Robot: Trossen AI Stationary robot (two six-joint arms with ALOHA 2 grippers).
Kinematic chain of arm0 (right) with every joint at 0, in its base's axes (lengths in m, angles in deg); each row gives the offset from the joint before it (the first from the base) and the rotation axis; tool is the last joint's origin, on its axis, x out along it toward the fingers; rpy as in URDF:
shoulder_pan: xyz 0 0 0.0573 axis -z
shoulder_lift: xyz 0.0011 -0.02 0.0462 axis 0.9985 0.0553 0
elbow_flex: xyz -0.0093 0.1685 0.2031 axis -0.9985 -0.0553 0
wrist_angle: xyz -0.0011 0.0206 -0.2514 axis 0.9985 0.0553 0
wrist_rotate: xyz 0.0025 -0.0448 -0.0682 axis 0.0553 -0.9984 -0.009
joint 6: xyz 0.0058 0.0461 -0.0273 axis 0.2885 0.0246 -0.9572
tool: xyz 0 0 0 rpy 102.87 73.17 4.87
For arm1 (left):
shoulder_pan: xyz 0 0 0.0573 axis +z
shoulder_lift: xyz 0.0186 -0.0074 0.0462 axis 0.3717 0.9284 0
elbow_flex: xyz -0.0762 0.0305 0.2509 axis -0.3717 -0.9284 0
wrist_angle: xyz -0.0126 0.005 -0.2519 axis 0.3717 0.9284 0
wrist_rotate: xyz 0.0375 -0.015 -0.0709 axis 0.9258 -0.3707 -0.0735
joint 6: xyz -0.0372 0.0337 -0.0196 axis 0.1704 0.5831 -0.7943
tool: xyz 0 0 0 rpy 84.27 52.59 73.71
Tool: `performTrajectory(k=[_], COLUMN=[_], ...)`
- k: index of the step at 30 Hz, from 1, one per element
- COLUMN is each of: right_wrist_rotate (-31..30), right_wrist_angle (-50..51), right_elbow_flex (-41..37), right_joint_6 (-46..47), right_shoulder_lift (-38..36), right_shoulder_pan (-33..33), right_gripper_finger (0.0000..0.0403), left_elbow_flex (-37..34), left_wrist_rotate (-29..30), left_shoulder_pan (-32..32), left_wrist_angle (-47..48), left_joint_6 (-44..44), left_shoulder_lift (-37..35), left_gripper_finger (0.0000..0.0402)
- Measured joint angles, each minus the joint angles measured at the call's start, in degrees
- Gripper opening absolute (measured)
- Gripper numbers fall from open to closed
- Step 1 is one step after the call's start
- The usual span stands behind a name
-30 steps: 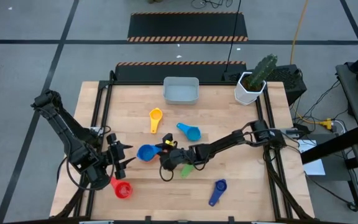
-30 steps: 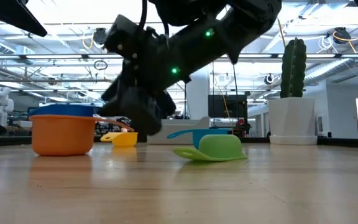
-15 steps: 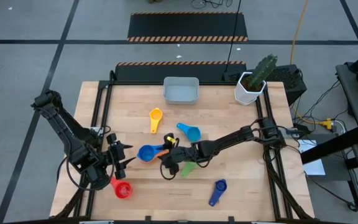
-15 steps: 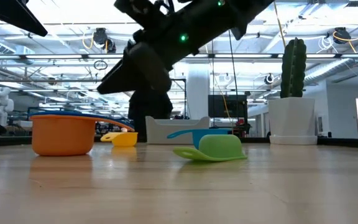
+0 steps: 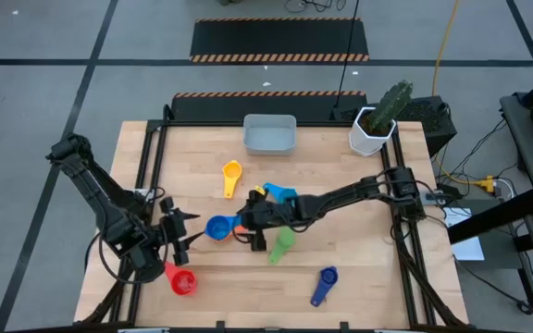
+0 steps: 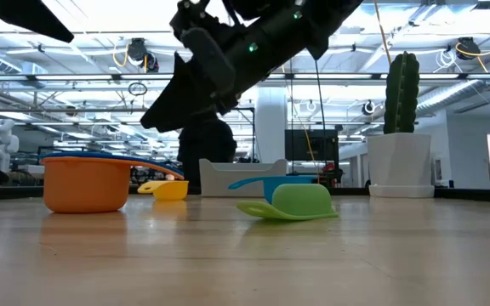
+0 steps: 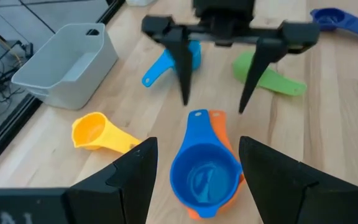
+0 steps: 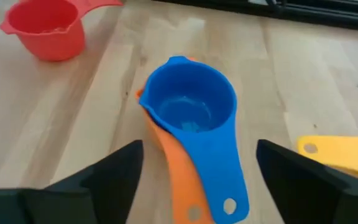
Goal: Nest measuring cups in basket
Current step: Stack the blue measuring cup into the orange measuring cup
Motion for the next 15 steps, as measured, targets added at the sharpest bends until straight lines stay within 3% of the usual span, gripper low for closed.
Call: performTrajectory(k=[5, 15], right_wrist_rotate=[2.08, 10.74], right_wrist_angle=[-1.95, -2.47], right_elbow_flex=[0.00, 0.00], right_joint_6=[-1.00, 0.74], right_shoulder_lift=[0.03, 0.98], right_shoulder_pan=[1.40, 3.45], right_gripper_finger=[0.0346, 0.0348], left_elbow_flex=[0.00, 0.01], left_wrist_rotate=[-0.53, -1.67], left_shoulder_pan=[1.49, 2.41], left_wrist_angle=[-3.16, -3.35], left_joint_6=[3.28, 1.56], left_shoulder_lift=[0.00, 0.00], left_gripper_finger=[0.0230, 0.0230])
